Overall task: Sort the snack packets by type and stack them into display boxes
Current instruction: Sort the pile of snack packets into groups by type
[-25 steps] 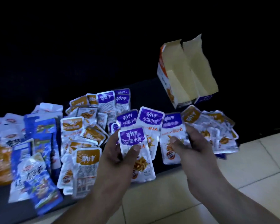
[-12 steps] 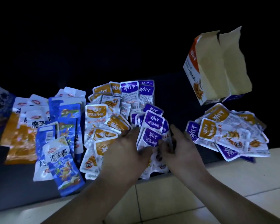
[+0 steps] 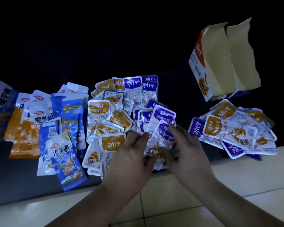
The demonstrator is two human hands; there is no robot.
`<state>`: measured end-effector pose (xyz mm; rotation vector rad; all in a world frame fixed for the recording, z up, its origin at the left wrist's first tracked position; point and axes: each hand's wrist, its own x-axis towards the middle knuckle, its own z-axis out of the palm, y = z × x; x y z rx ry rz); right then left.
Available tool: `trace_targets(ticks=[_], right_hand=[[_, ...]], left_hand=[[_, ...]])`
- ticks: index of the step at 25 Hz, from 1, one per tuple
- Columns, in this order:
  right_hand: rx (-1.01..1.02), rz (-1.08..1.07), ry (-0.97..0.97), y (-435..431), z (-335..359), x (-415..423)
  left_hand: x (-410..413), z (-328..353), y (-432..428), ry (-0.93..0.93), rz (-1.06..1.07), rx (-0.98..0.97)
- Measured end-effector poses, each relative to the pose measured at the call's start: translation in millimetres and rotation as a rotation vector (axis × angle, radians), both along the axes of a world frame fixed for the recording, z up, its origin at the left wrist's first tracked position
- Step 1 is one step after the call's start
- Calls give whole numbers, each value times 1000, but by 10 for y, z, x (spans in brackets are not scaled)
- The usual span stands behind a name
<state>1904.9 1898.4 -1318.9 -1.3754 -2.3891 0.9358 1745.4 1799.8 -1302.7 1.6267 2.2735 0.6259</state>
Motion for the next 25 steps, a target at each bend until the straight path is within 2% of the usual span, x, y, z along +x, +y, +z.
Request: trace_targets(ticks=[2,4,7,12,15,18,20,23,25], right_hand=[[57,15,-5,48,-53,-26],[102,40,-18,142,-82,-62],[71,16,7,251,-75,-62],[-28,-53,210,186,63,168],[-82,-61,282,253,244,394],[-95,-86,252,417,345,719],[8,-158,213,515,355,928],[296,-225,84,665,314,1288],[335,-247,62,745,282,1439]], left_hand=[[54,-48,5,125,-56,-9],[42,-83,105,166,-55,-22],[5,-107,189,105,-56,2],[13,98,91,31,-22,141],[209,179,200,-57,-109,179],[470,175,400,-123,-221,157],[599,169,567,-113,-288,132],[856,130,1099,-19,-414,120],[993,75,1519,8,-426,7]])
